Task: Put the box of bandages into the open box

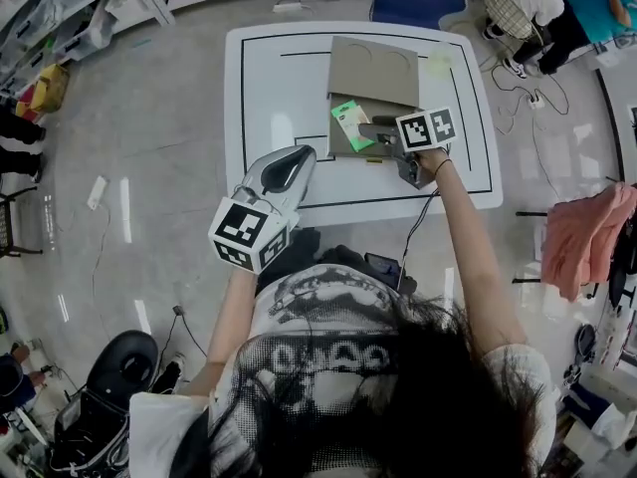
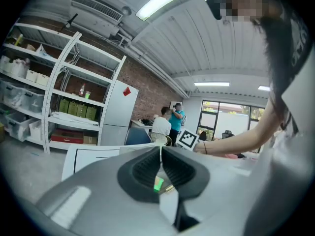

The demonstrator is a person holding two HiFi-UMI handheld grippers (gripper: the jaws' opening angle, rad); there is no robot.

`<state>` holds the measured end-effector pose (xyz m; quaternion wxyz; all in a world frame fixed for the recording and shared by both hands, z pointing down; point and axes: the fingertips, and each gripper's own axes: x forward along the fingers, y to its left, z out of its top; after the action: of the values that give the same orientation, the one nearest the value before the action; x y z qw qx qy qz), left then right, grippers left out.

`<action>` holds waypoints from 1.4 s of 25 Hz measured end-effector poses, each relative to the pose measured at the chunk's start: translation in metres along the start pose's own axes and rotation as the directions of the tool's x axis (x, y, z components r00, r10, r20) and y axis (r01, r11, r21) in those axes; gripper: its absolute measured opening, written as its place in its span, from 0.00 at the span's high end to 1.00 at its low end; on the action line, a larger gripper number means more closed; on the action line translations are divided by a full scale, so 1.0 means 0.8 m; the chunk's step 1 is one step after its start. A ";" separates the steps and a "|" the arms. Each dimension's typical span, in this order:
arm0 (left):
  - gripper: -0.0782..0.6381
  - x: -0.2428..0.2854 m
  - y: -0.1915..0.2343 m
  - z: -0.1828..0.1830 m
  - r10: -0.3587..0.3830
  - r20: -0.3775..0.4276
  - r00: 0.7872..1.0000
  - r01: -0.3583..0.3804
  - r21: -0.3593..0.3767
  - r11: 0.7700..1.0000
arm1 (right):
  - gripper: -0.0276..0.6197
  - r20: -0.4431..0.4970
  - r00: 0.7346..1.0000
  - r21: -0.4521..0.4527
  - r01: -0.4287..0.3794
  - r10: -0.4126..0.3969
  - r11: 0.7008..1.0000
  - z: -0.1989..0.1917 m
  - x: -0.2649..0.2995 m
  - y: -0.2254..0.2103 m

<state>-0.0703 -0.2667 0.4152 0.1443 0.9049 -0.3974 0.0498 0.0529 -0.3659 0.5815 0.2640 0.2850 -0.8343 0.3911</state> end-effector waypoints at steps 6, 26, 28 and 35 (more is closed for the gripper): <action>0.89 0.000 -0.017 0.001 -0.022 -0.004 1.000 0.022 0.010 1.000 | 0.63 0.135 0.991 -0.115 0.008 0.008 0.993 0.017 -0.040 0.053; 0.89 -0.033 -0.087 -0.018 0.006 -0.022 1.000 -0.006 0.018 1.000 | 0.73 0.465 0.883 -0.127 -0.007 0.066 0.992 -0.051 -0.155 0.196; 0.89 -0.036 -0.097 -0.023 0.011 -0.027 1.000 -0.011 0.016 1.000 | 0.74 0.469 0.881 -0.127 0.000 0.060 0.992 -0.066 -0.163 0.202; 0.89 -0.052 -0.139 -0.038 0.028 -0.038 0.999 -0.028 0.004 1.000 | 0.78 0.498 0.866 -0.126 0.028 0.038 0.992 -0.105 -0.196 0.215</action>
<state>-0.0165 -0.1568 0.4113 0.1494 0.8984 -0.4070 0.0698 0.0632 -0.1650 0.4380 0.0561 0.3566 -0.8984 0.2502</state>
